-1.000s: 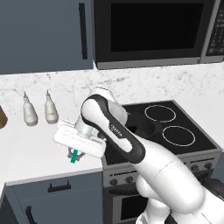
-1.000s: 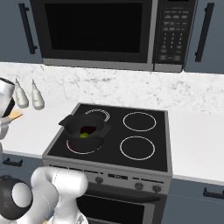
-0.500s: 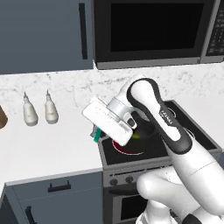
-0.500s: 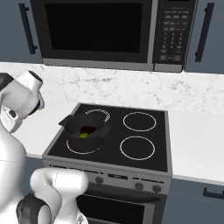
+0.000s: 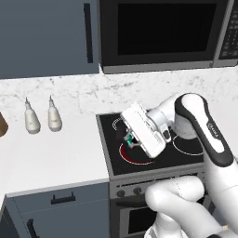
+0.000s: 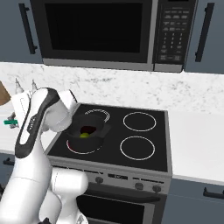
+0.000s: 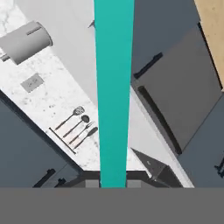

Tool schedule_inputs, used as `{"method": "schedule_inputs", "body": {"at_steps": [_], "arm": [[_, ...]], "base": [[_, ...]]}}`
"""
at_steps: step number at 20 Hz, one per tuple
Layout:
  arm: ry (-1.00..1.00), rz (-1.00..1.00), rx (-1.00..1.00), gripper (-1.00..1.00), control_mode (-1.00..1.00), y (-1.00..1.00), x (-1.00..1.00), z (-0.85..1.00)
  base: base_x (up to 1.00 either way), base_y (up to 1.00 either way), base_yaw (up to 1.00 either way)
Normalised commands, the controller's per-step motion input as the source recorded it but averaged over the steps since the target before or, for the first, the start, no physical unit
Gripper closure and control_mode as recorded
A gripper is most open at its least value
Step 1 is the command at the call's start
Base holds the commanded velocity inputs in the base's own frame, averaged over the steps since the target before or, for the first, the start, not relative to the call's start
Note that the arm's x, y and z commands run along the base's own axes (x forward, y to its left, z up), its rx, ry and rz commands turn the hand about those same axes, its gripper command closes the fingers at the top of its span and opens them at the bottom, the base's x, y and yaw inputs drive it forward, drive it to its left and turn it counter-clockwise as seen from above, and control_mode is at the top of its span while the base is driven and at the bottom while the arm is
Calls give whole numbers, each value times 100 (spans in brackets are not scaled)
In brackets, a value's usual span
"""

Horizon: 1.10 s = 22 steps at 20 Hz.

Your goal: Put the lime and avocado in the pot. Retrieve the spatula and lightly stir the vegetables in the pot.

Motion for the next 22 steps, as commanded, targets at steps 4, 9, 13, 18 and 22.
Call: {"method": "schedule_inputs", "body": {"at_steps": [4, 9, 13, 18, 22], "arm": [[24, -16, 23, 100, -100, -88, 38, 23], [29, -14, 17, 100, -100, -69, 57, 75], [35, -9, 10, 100, -100, -68, 38, 29], [33, -6, 10, 100, -100, -63, 23, -1], [30, 0, 3, 100, -100, -4, 51, -11]], "base": [[0, 0, 0], [0, 0, 0], [0, 0, 0], [0, 0, 0], [0, 0, 0]]}}
